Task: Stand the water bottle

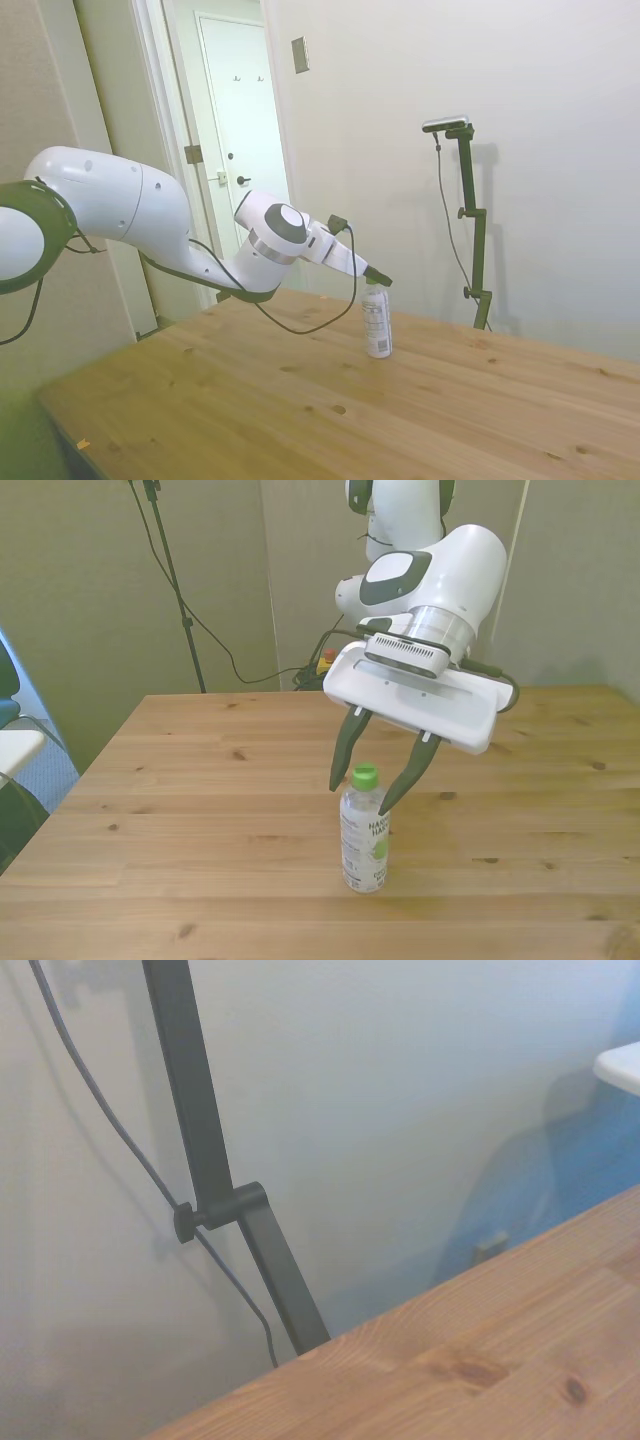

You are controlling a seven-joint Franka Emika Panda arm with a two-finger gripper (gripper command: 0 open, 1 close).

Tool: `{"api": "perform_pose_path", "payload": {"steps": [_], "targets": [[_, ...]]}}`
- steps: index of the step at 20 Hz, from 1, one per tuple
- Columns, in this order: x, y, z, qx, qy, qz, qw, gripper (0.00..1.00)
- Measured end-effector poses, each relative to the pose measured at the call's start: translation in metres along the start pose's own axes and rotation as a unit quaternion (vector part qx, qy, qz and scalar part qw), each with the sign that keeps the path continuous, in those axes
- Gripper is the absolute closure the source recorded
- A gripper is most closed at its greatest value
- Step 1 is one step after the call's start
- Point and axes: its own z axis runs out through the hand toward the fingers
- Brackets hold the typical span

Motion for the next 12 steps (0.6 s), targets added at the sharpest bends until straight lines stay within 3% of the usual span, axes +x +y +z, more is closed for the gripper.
{"api": "perform_pose_path", "payload": {"steps": [7,12], "targets": [[0.049,-0.010,-0.034,-0.026,-0.045,-0.019,0.9985,0.00],[0.084,-0.003,-0.066,-0.064,-0.103,-0.056,0.9910,0.00]]}}
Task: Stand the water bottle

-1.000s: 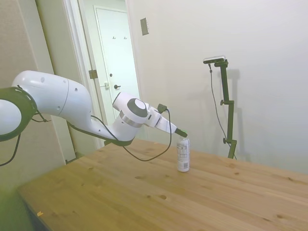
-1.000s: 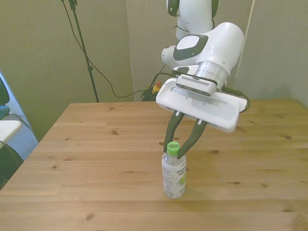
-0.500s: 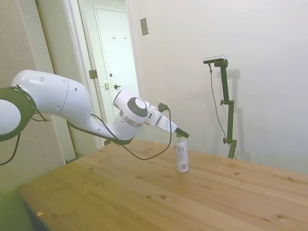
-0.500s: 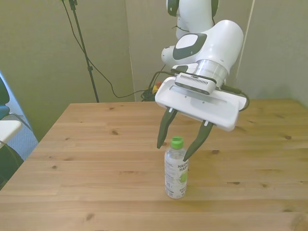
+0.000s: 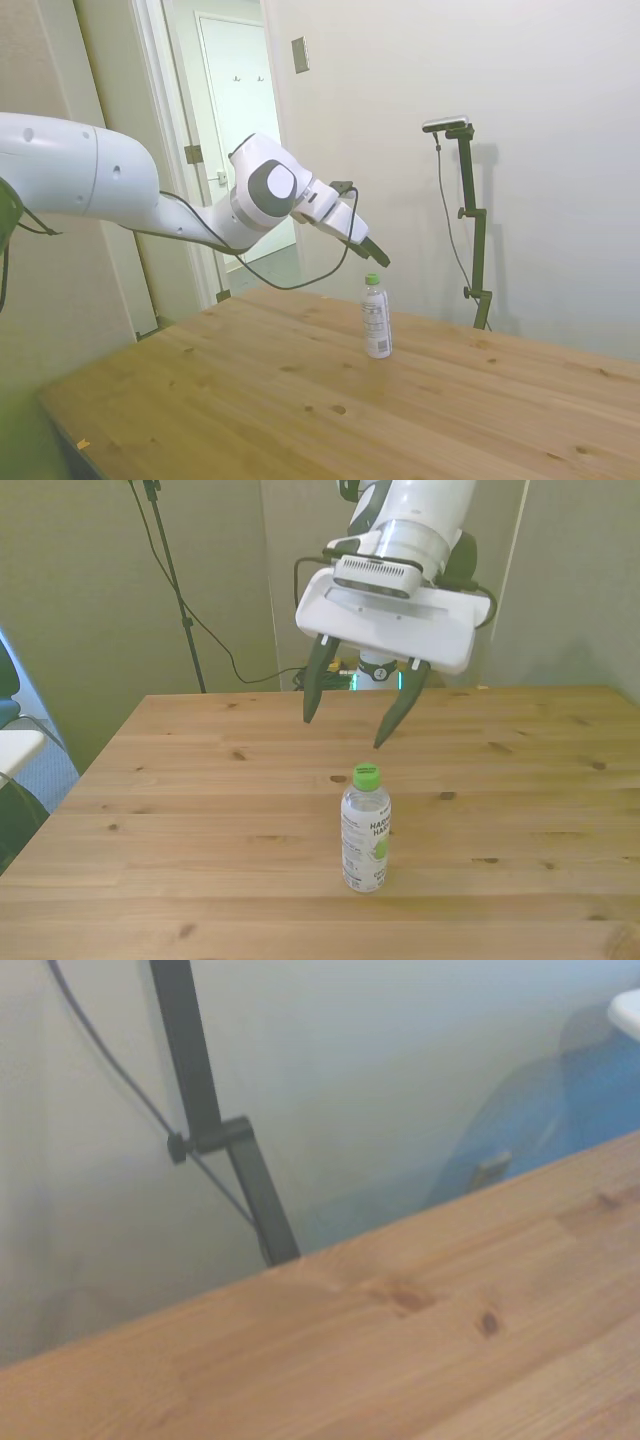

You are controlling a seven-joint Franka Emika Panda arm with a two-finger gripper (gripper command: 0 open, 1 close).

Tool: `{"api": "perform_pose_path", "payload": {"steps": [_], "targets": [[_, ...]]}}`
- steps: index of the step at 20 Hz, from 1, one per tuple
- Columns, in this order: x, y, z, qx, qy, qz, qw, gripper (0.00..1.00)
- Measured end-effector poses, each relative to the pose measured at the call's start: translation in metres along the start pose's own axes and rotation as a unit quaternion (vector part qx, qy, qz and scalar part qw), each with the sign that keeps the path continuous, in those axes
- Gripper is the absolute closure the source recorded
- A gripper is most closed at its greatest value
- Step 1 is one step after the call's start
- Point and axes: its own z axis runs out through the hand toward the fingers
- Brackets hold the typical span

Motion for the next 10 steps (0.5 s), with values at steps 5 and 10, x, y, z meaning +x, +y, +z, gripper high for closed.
{"api": "perform_pose_path", "payload": {"steps": [5,10], "targets": [[-0.013,0.018,-0.020,-0.032,-0.074,-0.041,0.9959,0.00],[-0.045,0.026,-0.028,-0.051,-0.108,-0.069,0.9905,0.00]]}}
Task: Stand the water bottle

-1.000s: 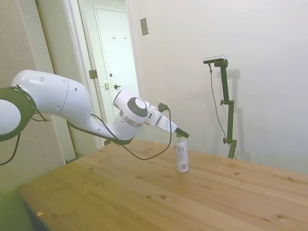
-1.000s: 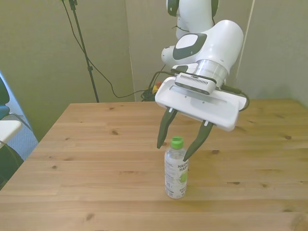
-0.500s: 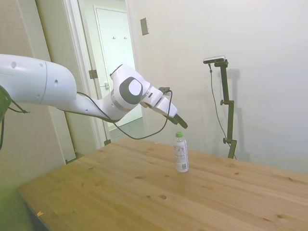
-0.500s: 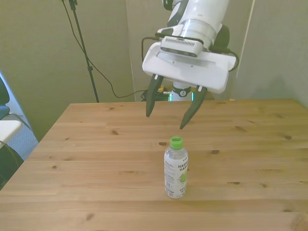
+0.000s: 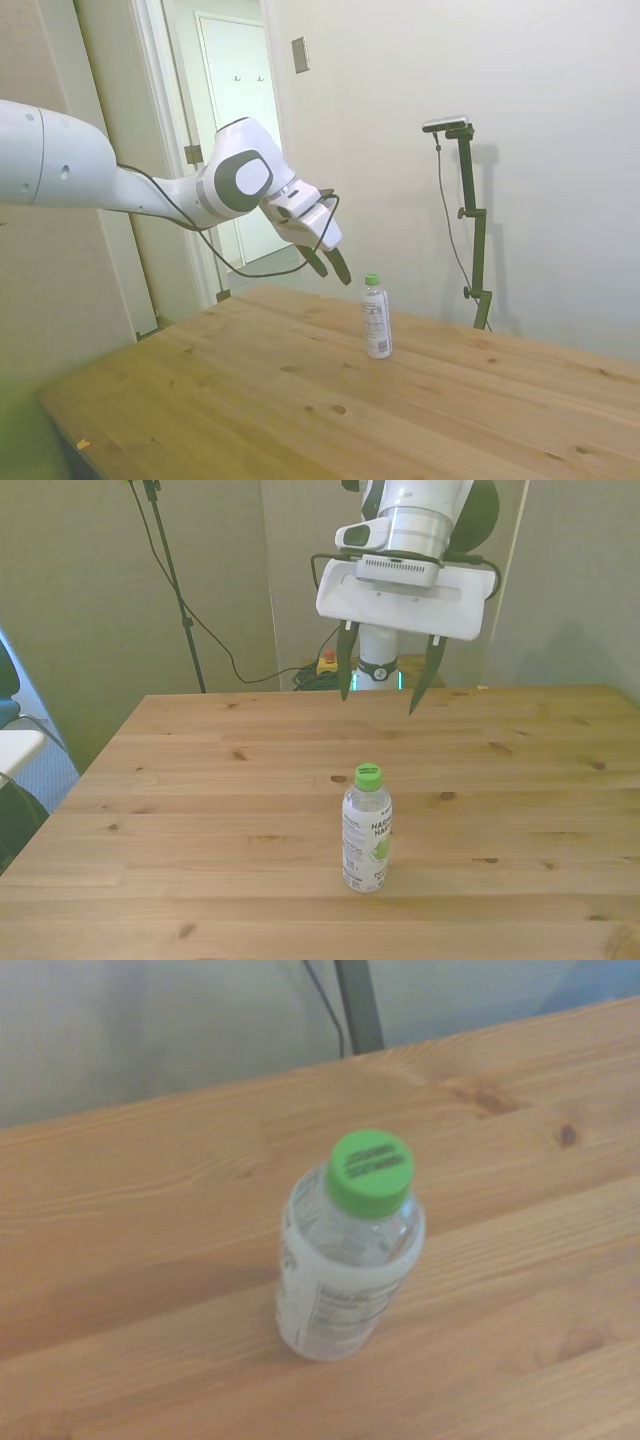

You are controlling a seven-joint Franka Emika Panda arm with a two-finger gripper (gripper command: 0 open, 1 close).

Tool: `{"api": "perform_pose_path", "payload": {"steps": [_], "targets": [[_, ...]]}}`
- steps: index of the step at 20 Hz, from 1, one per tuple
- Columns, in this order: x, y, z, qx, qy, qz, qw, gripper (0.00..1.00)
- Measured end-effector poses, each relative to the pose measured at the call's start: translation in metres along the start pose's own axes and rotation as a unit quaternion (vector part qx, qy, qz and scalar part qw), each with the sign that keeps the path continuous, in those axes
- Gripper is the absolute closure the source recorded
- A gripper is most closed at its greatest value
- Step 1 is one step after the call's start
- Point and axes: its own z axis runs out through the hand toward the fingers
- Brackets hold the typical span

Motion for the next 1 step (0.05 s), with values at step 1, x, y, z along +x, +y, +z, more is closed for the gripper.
{"api": "perform_pose_path", "payload": {"steps": [1], "targets": [[-0.0054,-0.0004,0.0011,-0.002,-0.005,-0.004,1.0000,0.00]]}}
